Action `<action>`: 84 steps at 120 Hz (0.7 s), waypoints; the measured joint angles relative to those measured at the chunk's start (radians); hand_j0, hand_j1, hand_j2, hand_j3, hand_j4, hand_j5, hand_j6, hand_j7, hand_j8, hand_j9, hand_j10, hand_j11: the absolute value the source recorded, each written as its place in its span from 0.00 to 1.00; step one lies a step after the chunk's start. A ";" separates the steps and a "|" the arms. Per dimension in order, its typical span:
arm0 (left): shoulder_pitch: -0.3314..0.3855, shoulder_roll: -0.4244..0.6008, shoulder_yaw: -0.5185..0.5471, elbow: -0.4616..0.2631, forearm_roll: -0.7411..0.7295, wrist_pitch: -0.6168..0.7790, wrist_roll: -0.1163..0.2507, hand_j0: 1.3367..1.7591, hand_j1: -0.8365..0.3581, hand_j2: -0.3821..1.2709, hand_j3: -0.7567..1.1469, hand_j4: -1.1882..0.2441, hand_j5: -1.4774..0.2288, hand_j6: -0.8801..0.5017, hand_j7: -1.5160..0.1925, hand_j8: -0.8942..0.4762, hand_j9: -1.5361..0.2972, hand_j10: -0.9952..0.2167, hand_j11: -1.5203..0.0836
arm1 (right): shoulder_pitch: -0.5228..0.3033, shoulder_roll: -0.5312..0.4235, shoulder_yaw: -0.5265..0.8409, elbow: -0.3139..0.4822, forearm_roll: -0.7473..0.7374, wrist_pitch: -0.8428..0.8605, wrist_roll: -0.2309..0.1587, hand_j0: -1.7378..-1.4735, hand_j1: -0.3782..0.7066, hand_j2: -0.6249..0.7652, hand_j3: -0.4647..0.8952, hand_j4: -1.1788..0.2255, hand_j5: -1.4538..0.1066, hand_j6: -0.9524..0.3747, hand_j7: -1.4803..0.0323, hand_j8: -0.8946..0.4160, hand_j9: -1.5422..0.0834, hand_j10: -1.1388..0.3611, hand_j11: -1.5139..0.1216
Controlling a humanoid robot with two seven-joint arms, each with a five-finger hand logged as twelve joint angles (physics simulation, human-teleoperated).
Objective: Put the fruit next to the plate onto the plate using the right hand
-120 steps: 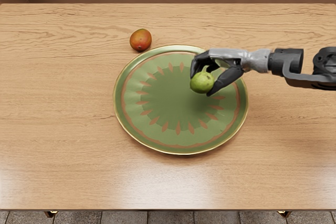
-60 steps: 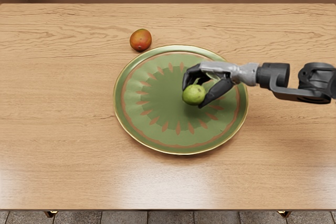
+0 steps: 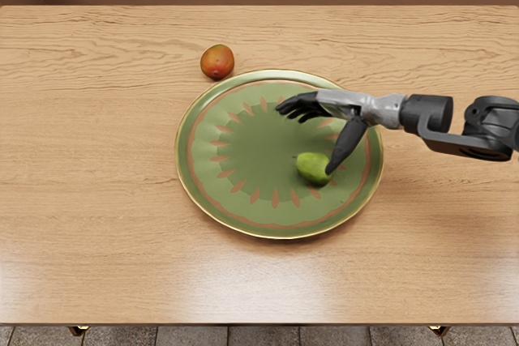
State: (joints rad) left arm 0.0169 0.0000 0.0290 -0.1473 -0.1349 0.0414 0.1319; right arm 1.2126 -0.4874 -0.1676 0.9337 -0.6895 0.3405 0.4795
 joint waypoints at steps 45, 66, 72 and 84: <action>-0.032 0.000 -0.001 0.000 0.000 -0.001 0.000 0.76 0.99 0.23 0.40 0.83 0.86 0.63 0.89 0.65 0.84 0.82 0.95 | 0.063 -0.174 0.119 0.001 0.072 0.223 -0.185 0.30 0.08 0.45 0.34 0.80 0.89 0.68 0.93 0.64 0.91 0.72 0.88; -0.029 0.000 -0.002 -0.001 -0.001 -0.002 0.000 0.76 0.99 0.23 0.40 0.83 0.86 0.63 0.88 0.65 0.84 0.82 0.95 | 0.024 -0.360 0.156 -0.002 0.295 0.262 -0.332 0.30 0.06 0.45 0.34 0.81 0.90 0.69 0.95 0.65 0.92 0.73 0.90; -0.028 0.000 -0.002 -0.001 -0.001 -0.002 0.000 0.76 0.99 0.23 0.40 0.83 0.86 0.63 0.88 0.65 0.84 0.82 0.95 | 0.011 -0.397 0.159 -0.002 0.356 0.265 -0.393 0.30 0.06 0.45 0.34 0.81 0.90 0.69 0.95 0.66 0.92 0.74 0.90; -0.032 0.000 -0.003 -0.001 -0.001 -0.002 0.000 0.76 0.99 0.23 0.40 0.83 0.86 0.63 0.89 0.65 0.84 0.82 0.95 | -0.002 -0.433 0.162 0.001 0.418 0.268 -0.454 0.30 0.06 0.45 0.34 0.82 0.91 0.69 0.95 0.66 0.92 0.74 0.90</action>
State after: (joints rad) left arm -0.0148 0.0000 0.0261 -0.1487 -0.1363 0.0399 0.1318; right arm 1.2110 -0.9206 -0.0057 0.9343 -0.2719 0.6087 0.0252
